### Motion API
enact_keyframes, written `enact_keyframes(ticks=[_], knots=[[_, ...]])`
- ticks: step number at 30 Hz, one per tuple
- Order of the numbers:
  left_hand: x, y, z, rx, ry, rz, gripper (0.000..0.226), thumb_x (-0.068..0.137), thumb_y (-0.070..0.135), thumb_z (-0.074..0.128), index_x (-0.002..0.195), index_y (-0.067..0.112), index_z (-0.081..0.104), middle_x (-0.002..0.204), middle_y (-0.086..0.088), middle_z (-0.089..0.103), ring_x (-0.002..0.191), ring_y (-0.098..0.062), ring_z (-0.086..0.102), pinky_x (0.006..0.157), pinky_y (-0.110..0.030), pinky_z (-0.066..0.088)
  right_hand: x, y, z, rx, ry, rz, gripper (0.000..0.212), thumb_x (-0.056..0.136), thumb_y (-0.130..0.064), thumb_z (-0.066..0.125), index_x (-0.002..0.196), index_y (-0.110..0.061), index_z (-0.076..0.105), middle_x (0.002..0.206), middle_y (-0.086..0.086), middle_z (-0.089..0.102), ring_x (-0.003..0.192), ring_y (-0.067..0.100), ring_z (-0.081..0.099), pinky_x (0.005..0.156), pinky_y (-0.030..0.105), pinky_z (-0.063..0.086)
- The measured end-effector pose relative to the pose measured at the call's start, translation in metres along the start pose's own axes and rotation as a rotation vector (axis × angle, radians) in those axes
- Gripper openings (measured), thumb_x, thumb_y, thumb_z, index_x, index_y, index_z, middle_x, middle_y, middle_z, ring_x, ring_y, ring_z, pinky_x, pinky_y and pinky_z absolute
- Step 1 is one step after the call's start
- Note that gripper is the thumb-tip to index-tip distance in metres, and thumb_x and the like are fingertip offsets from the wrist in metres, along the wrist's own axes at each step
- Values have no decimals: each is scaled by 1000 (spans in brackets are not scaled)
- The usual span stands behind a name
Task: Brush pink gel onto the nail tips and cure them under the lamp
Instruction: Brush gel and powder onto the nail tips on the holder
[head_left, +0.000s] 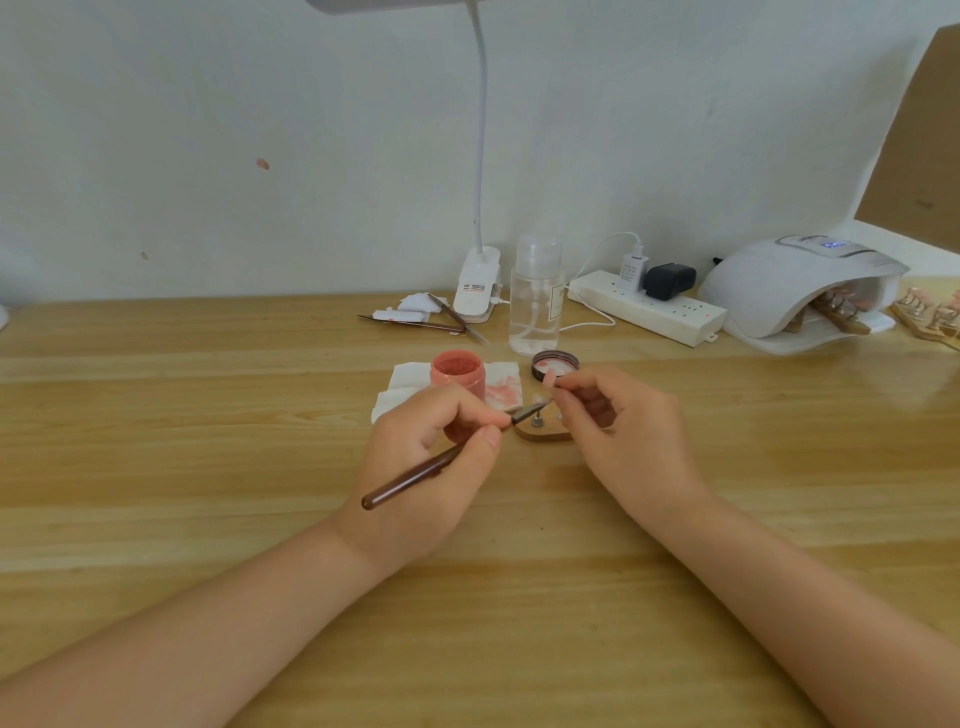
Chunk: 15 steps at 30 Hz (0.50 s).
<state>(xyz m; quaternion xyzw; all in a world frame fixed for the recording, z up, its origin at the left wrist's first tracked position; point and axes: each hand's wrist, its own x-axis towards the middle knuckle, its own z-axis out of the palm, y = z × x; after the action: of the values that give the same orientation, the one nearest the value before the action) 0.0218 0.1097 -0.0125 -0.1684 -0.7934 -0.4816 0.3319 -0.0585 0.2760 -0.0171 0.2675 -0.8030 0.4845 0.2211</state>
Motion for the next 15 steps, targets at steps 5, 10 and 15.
enact_keyframes(ticks=[5,10,15], knots=[[2,4,1,-18,30,8,10,85,22,58,90,30,61,90,26,67,91,6,62,79,-7,43,0,-1,-1,-40,-24,-13,12,85,-10,67,94,-16,72,75,-24,61,76,-6,61,71,9,48],[3,4,2,40,44,-9,23,84,12,62,92,34,64,91,28,66,85,7,61,76,-6,42,-1,-5,-2,-96,-33,-28,11,86,-14,67,95,-17,72,79,-11,69,73,3,63,75,27,53],[2,2,1,54,14,6,12,82,7,61,85,17,68,77,14,66,76,-2,60,71,-10,44,-1,-5,-2,-101,-42,-29,12,86,-14,66,96,-15,73,81,-9,69,73,4,62,75,27,52]])
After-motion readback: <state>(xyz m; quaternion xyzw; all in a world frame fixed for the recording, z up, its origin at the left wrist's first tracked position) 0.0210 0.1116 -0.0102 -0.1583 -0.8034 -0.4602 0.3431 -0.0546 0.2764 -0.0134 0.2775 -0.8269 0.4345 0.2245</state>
